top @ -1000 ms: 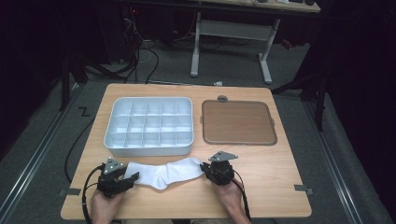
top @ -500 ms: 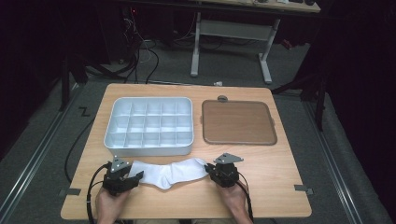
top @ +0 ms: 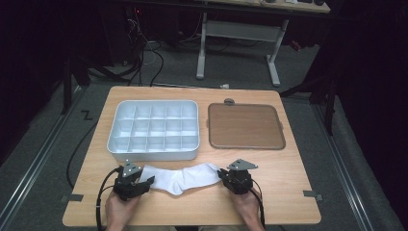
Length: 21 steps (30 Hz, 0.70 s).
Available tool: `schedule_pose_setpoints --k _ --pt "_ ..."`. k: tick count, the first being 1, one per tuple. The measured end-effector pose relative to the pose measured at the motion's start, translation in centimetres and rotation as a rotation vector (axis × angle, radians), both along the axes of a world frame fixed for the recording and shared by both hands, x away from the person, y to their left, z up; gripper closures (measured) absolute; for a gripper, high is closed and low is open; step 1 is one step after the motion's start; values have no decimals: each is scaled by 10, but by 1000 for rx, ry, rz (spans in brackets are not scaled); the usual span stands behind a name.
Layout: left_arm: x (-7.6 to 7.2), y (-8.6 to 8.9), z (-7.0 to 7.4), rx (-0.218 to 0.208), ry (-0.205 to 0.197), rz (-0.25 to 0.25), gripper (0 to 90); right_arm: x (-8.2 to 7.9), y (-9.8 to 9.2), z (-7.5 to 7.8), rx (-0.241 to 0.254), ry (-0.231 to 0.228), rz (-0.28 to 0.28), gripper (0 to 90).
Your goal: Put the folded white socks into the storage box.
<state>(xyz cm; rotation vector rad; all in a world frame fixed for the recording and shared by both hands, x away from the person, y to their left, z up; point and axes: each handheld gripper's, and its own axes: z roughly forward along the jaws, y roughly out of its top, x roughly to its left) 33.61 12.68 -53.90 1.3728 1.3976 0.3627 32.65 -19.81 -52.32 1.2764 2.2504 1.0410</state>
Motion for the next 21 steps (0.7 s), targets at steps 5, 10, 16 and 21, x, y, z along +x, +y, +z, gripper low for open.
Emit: schedule_pose_setpoints --k 5,10,16,21 --pt "2 -7 0 -5 8 -10 479 -4 -9 -2 5 5 -14 838" --pt "4 -14 2 4 20 -24 488 -4 -15 -2 7 8 -20 838" --pt "5 -18 2 -1 28 -34 486 -4 -20 -2 6 6 -31 838" --pt "5 -27 2 -4 29 -50 484 -6 -28 -2 5 9 -46 837"
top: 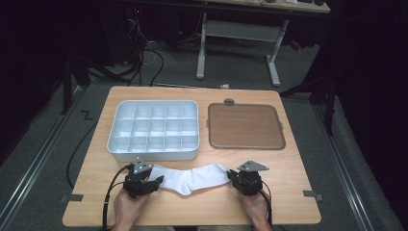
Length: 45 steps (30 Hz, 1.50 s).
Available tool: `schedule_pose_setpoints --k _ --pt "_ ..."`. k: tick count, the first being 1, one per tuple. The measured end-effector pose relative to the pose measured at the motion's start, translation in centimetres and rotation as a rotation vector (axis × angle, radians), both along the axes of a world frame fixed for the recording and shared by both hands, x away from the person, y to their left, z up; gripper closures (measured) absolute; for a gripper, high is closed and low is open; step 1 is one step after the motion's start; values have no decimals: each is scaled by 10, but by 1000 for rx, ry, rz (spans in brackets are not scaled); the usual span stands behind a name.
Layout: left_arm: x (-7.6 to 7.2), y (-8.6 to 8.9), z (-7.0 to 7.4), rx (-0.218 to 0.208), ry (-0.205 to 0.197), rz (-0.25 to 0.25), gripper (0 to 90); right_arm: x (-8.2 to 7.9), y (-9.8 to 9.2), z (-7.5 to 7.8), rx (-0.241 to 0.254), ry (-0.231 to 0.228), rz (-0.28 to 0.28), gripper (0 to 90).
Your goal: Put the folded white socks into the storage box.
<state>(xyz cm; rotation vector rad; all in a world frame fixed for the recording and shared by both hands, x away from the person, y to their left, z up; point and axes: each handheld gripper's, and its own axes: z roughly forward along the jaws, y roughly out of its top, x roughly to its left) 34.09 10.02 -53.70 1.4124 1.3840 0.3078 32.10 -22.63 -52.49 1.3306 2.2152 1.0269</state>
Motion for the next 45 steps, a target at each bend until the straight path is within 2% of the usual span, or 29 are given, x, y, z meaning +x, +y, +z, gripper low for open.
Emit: schedule_pose_setpoints --k 6,12,16,18,20,24,26,28,30,35,38,40,45 --pt "0 -8 0 -6 -5 -15 482 -1 -8 -2 -5 -6 -27 836" --pt "2 -12 0 -22 -6 -37 496 -3 -12 -4 -50 -17 -35 833" --pt "3 -15 0 -12 -5 -32 491 -3 -16 -4 -39 -18 -44 828" --pt "3 -15 2 -12 -17 -27 487 -3 -15 -4 -43 -21 -45 793" --pt "2 -11 4 -36 -24 -9 493 -3 -16 -4 -40 -27 -55 697" --pt "-3 -6 10 -49 -39 5 491 -8 -18 2 -19 -60 -59 641" --pt "-5 -4 11 -60 -28 12 490 -9 -19 6 3 -68 -64 629" --pt "-7 -4 12 -46 -21 8 484 -13 -17 13 12 -90 -59 629" --pt "-9 -4 11 -37 -17 9 484 -16 -11 19 -23 -122 -32 641" --pt "-10 -6 6 -26 9 19 483 -19 7 29 0 -142 39 697" --pt "-9 -8 5 -27 21 19 486 -17 23 31 38 -127 97 724" --pt "-9 -9 4 -20 21 17 489 -17 35 30 31 -125 128 738" --pt "-7 -10 3 -7 32 14 490 -10 65 22 38 -75 205 762"
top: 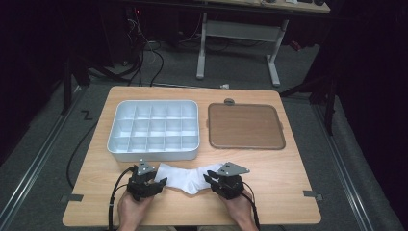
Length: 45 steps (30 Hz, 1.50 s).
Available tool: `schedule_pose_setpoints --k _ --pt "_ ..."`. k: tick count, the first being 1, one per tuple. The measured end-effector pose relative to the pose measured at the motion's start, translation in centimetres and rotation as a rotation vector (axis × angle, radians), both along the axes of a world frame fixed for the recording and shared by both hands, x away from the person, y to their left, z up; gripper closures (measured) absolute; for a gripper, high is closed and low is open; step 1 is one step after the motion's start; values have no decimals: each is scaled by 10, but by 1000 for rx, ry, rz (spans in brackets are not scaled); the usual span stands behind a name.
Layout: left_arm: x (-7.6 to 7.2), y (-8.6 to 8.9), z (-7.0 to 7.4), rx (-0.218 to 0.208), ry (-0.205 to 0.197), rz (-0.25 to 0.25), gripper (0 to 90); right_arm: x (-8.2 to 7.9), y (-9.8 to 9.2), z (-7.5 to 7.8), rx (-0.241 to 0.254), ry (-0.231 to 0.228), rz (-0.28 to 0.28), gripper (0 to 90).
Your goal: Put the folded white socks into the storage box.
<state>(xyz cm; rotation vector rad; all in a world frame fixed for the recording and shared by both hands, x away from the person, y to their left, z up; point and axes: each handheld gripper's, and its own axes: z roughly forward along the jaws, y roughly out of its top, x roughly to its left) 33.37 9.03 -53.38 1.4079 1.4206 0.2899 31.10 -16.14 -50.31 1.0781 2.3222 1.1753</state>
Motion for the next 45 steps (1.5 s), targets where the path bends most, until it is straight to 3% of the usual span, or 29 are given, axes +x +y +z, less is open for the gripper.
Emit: schedule_pose_setpoints --k 9,23,32,37,45 --pt "0 -2 0 3 4 1 556 9 25 -10 -2 39 52 775" --pt "1 -2 1 -28 32 -11 704 11 32 -25 -46 89 56 775" --pt "3 1 4 -76 45 -32 784 8 31 -28 -49 77 67 766" --pt "3 5 14 -121 32 -38 794 7 32 -28 -60 69 69 744" --pt "1 8 30 -156 20 -68 796 5 35 -28 -80 53 76 733"
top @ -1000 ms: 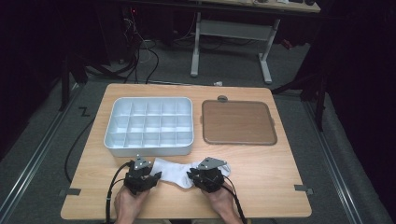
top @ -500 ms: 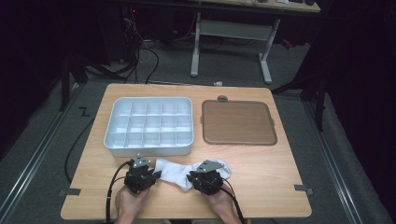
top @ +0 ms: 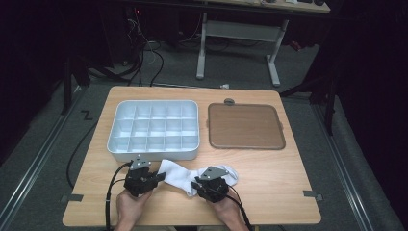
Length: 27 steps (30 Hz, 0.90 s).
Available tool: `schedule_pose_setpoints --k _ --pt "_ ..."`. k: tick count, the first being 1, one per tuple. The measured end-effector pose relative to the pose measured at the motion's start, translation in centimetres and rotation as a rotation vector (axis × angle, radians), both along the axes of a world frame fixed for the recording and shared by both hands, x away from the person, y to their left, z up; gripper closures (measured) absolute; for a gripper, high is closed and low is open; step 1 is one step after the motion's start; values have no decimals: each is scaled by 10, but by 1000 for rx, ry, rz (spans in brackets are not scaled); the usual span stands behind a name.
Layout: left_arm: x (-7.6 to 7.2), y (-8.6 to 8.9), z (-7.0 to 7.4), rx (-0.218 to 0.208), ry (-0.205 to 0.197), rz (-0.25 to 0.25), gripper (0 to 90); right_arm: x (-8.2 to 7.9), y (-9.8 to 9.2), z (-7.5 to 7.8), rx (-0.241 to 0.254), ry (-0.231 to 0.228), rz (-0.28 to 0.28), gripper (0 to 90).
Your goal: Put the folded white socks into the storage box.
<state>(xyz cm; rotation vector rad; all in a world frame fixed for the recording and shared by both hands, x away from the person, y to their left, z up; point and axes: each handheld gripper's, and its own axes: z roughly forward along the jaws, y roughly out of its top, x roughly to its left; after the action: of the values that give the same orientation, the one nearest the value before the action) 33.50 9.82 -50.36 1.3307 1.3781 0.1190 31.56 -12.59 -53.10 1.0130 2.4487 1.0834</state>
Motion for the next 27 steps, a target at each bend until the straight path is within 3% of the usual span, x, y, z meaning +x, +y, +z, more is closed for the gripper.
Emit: schedule_pose_setpoints --k 11,24,27 --pt "-3 0 24 -28 -38 -51 794 -1 9 0 -12 -12 27 724" --pt "-1 -11 43 -17 -82 -111 794 2 23 0 -25 -15 52 717" --pt "0 -12 46 -49 -68 -124 793 3 26 0 -26 -12 53 717"
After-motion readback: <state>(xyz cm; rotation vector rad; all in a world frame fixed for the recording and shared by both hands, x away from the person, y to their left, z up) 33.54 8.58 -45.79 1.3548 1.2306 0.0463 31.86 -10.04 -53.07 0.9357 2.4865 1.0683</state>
